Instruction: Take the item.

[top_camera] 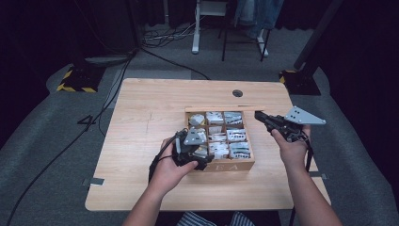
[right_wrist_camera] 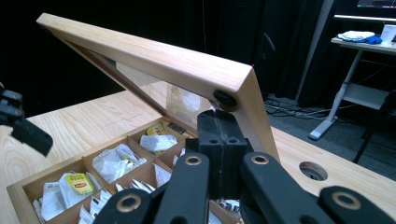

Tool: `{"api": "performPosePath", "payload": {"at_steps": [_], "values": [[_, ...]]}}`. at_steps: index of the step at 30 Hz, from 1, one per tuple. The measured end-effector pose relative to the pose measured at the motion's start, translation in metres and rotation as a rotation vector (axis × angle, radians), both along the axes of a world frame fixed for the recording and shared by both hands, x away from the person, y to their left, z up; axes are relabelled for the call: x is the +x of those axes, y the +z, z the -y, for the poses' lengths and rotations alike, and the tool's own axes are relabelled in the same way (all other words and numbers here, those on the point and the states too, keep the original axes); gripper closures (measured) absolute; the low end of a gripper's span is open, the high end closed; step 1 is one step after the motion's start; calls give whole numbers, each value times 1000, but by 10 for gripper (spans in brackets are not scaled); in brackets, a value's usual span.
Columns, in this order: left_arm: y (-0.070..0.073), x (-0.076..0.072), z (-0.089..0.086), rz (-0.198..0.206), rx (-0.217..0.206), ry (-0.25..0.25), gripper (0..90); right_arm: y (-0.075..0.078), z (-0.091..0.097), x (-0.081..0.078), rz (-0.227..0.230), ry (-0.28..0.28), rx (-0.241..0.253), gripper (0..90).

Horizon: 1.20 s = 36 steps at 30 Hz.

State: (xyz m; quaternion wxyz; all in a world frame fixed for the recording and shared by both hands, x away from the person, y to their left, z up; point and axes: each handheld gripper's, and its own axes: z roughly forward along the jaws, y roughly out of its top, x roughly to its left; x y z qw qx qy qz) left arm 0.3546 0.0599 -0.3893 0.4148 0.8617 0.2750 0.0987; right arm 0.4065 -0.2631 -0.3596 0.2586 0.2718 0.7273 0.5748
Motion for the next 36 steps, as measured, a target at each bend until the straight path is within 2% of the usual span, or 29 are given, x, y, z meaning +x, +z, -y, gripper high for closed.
{"api": "performPosePath", "payload": {"at_steps": [7, 11, 13, 16, 27, 32, 35, 36], "values": [[-2, 9, 21, -17, -27, -28, 333, 0, 1, 0, -2, 2, 6, 900], [-3, 15, 35, -24, -44, -58, 333, 0, 1, 1, -1, 3, 9, 900], [-6, 20, 46, -42, -63, -80, 331, 0, 1, 1, 0, 2, 10, 900], [-7, 24, 52, -49, -71, -93, 334, 0, 1, 1, 0, 5, 11, 900], [-19, 39, 80, -88, -77, -128, 392, 0, 1, 2, -2, 8, 17, 900], [-28, 46, 94, -116, -49, -152, 416, 0, 2, 3, -2, 10, 19, 900], [-32, 49, 101, -137, -46, -157, 451, 0, 2, 3, -4, 12, 21, 900], [-33, 50, 101, -151, -28, -150, 529, 0, 2, 3, -5, 12, 21, 900]]}}
